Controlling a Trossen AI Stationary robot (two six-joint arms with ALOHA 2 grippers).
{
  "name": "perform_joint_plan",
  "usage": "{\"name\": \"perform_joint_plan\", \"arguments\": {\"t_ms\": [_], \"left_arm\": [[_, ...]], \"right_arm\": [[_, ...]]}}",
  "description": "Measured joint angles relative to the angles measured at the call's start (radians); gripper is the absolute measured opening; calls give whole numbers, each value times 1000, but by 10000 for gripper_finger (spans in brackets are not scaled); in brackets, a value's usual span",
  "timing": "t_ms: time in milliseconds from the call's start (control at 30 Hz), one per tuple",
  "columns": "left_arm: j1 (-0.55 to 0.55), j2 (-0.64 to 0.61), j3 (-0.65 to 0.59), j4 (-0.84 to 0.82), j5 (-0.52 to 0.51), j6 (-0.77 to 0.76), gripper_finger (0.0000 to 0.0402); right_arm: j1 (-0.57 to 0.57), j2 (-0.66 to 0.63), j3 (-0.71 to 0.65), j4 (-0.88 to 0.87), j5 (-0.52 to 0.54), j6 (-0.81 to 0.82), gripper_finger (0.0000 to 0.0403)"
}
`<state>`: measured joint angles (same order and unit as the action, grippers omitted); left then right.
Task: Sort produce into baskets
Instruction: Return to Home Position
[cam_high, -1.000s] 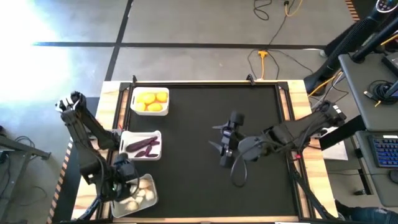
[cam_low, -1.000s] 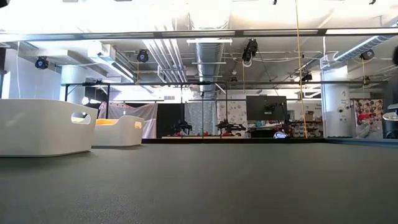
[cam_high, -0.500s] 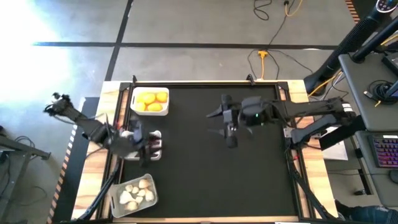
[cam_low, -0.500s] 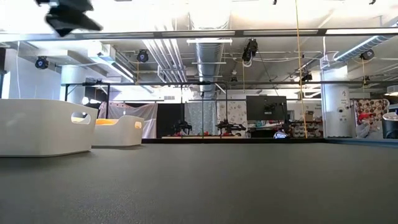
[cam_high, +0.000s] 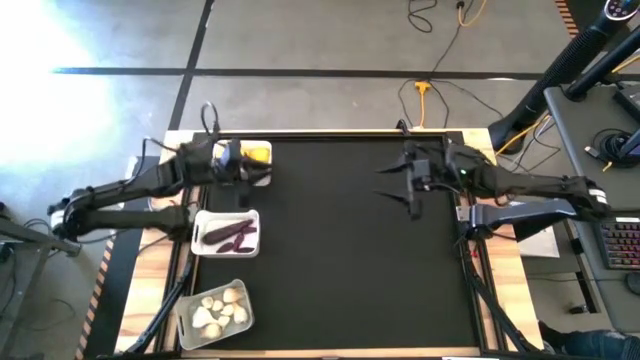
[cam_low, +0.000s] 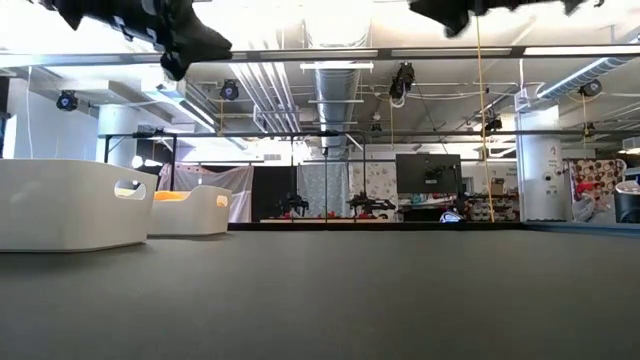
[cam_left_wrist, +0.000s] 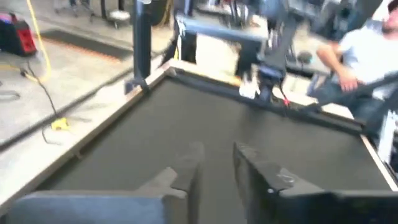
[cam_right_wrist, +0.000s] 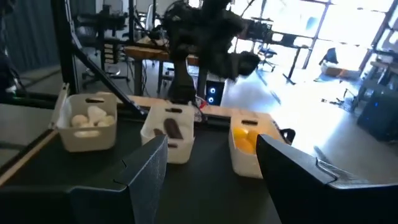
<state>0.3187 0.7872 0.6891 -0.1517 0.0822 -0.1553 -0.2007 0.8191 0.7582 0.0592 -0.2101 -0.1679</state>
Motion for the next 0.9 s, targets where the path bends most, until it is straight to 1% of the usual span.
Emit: {"name": "perform_joint_plan", "arguments": {"t_ms": [67,100,200,267,333,400,467,567,767,900], "left_arm": [[93,3,0,22,76,27,52],[130,8,0,19,93,43,39],[207,26,0,-13,94,90,8],[234,35,0,-24,46,125,4],[242,41,0,-27,-56,140,8],[243,45,0,-22,-169,118,10],[243,45,0,-12,-219,79,10],[241,45,0,-2,-222,84,8],[227,34,0,50,-221,63,7],[212,15,-23,180,-219,110,7]], "right_arm": [[-6,-76,-73,-1,2,55,238],[-6,-110,-109,-1,14,88,238],[-6,-207,-200,-26,63,179,238],[-6,-261,-255,-46,71,256,238],[-3,-308,-302,-32,70,278,237],[0,-354,-339,-11,69,262,237],[0,-408,-368,-8,73,236,238],[0,-488,-409,-6,80,203,238],[0,-653,-509,2,78,201,238],[0,-770,-590,36,75,206,238]]}}
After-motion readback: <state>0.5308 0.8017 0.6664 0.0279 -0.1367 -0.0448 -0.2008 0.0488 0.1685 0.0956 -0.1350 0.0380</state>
